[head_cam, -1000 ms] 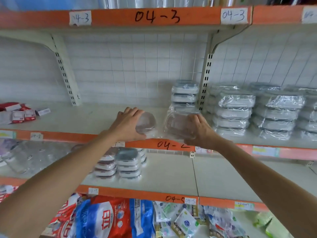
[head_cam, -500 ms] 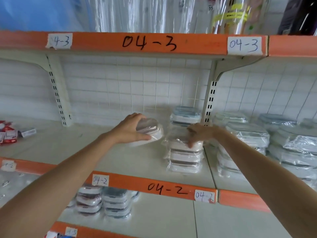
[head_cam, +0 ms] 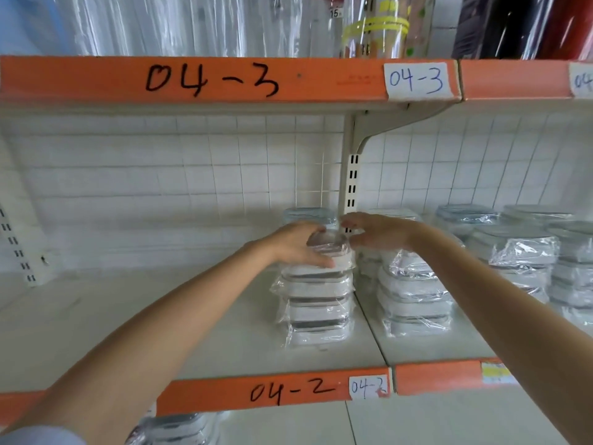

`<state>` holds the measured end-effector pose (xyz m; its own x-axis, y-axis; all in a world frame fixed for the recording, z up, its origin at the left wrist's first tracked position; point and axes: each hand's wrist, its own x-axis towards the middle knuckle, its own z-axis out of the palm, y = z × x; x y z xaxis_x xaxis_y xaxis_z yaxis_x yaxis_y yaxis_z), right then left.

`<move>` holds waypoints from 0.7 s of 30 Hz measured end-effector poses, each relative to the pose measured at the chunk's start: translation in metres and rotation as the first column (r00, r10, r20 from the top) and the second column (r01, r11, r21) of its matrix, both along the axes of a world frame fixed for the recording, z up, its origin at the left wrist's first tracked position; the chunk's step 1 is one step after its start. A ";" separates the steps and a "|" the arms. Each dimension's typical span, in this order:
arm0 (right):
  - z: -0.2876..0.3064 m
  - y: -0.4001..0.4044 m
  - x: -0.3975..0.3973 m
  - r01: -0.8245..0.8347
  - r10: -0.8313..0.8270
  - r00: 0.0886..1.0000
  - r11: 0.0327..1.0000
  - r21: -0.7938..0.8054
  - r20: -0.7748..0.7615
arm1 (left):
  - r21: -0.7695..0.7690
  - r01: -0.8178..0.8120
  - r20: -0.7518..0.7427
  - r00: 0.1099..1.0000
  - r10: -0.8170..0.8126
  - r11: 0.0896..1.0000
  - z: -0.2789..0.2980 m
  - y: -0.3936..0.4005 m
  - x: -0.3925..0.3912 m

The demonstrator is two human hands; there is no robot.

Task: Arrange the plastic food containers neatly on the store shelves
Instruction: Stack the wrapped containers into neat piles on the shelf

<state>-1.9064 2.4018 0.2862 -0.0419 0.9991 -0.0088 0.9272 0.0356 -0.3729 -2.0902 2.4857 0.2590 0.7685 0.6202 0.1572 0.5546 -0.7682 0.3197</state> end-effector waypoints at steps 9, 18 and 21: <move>-0.009 0.011 -0.018 -0.158 0.152 0.982 0.987 -0.041 -0.109 | -0.310 -0.029 0.288 0.950 0.123 0.950 -0.017 -0.007 -0.063; -0.017 0.017 -0.026 -0.114 0.088 0.972 0.988 0.108 0.217 | -0.423 -0.002 0.403 0.895 0.190 0.906 -0.065 -0.022 -0.061; -0.017 0.017 -0.026 -0.148 0.127 0.971 0.985 0.092 0.201 | -0.390 -0.053 0.472 0.846 0.249 0.919 -0.069 -0.023 -0.057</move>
<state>-1.9322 2.4185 0.2687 -0.1870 0.9795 0.0753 0.9648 0.1975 -0.1735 -2.1472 2.4626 0.1903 0.5340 0.8093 0.2448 0.3398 -0.4705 0.8144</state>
